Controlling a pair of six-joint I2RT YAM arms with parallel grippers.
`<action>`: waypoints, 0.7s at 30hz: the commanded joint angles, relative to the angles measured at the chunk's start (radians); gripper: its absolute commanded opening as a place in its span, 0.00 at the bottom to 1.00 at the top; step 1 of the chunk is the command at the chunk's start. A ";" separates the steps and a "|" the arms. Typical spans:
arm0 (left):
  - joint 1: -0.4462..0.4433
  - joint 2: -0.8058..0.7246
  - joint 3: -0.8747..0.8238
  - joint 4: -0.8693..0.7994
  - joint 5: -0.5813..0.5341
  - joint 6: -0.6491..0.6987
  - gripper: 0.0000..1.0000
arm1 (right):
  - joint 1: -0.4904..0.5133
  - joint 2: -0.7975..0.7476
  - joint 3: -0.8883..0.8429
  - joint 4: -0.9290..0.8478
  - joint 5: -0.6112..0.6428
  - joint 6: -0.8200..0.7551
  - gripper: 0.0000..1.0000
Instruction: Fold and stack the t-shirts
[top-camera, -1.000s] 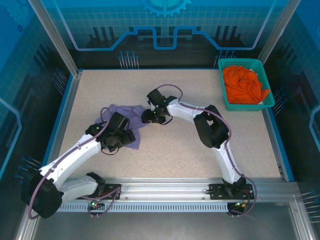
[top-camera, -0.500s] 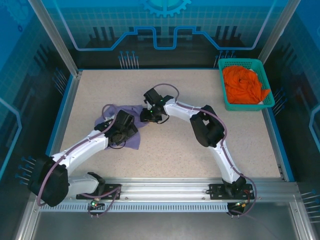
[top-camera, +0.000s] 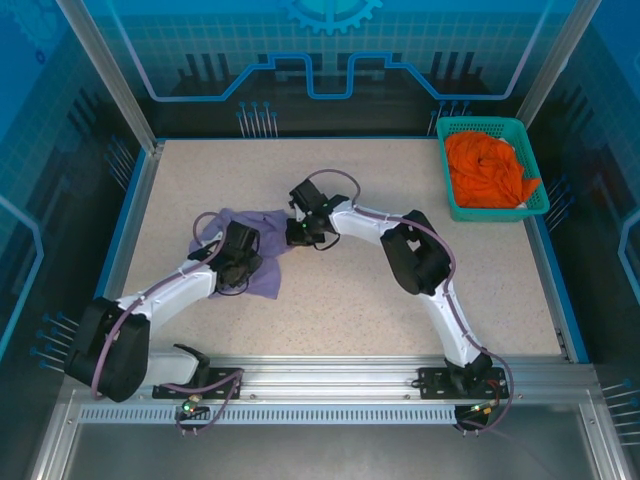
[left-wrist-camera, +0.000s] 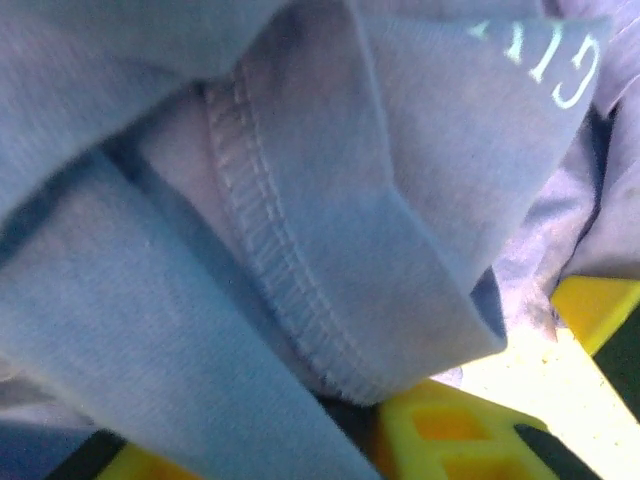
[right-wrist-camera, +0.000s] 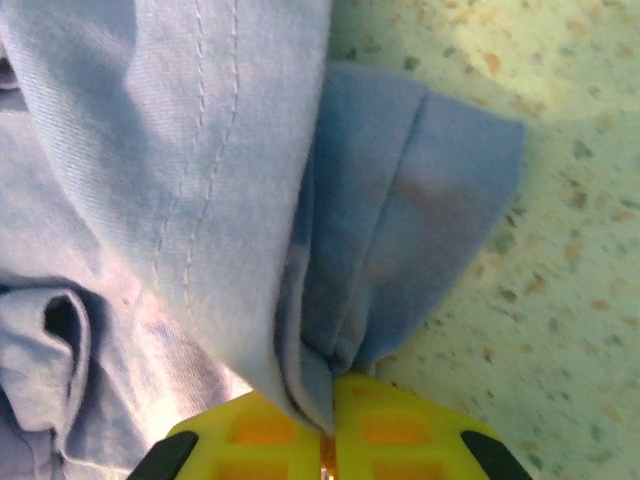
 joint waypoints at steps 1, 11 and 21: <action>0.007 -0.072 0.055 -0.064 -0.018 0.054 0.17 | -0.003 -0.091 -0.073 -0.019 0.050 -0.027 0.07; 0.036 -0.210 0.282 -0.193 0.140 0.349 0.00 | -0.120 -0.483 -0.303 0.005 0.037 -0.018 0.00; 0.073 -0.131 0.774 -0.232 0.516 0.494 0.00 | -0.350 -0.929 -0.345 -0.142 0.024 -0.050 0.00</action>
